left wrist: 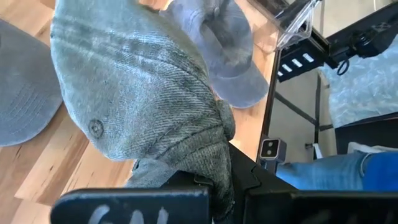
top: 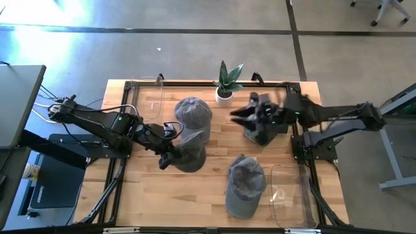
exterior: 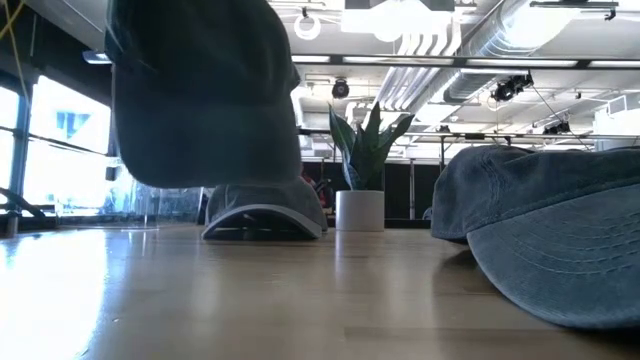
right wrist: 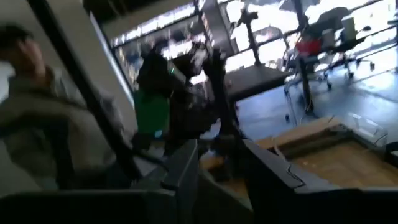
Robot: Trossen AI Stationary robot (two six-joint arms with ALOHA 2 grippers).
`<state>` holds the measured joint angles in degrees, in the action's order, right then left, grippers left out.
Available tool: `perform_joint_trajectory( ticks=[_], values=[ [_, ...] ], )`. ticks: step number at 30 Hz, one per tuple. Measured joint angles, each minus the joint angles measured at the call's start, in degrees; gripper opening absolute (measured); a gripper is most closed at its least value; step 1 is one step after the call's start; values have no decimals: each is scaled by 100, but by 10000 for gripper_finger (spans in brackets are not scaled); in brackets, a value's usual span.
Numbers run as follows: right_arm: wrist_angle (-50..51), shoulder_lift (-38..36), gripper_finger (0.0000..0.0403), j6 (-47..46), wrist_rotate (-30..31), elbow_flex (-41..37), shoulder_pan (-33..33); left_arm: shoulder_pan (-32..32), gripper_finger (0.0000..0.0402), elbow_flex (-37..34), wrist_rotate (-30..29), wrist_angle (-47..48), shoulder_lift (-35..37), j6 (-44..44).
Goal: Pick & Place hat
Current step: Put the bottom black cap into the bottom transparent bin
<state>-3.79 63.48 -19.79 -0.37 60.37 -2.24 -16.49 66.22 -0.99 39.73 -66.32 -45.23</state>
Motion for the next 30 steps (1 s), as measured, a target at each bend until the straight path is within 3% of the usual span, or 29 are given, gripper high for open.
perform_joint_trajectory(
  ticks=[6, 11, 19, 24, 30],
  values=[
    [1556, 1468, 215, 1084, -1138, 1487, -36, 0, 1, 0, -3, -33, 0, 0],
    [2005, 2687, 253, 2050, -1317, 2438, -62, 0, 1, 0, -5, -127, 0, -2],
    [2137, 3848, 259, 2776, -1643, 3255, -63, 0, 1, 0, -7, -136, 0, -2],
    [2202, 4073, 259, 2799, -1335, 3286, -48, -2, 1, 0, -9, -279, 0, 42],
    [2240, 4220, 250, 2784, -2115, 3284, -3, -1, 1, 0, -3, -276, 0, 140]
  ],
)
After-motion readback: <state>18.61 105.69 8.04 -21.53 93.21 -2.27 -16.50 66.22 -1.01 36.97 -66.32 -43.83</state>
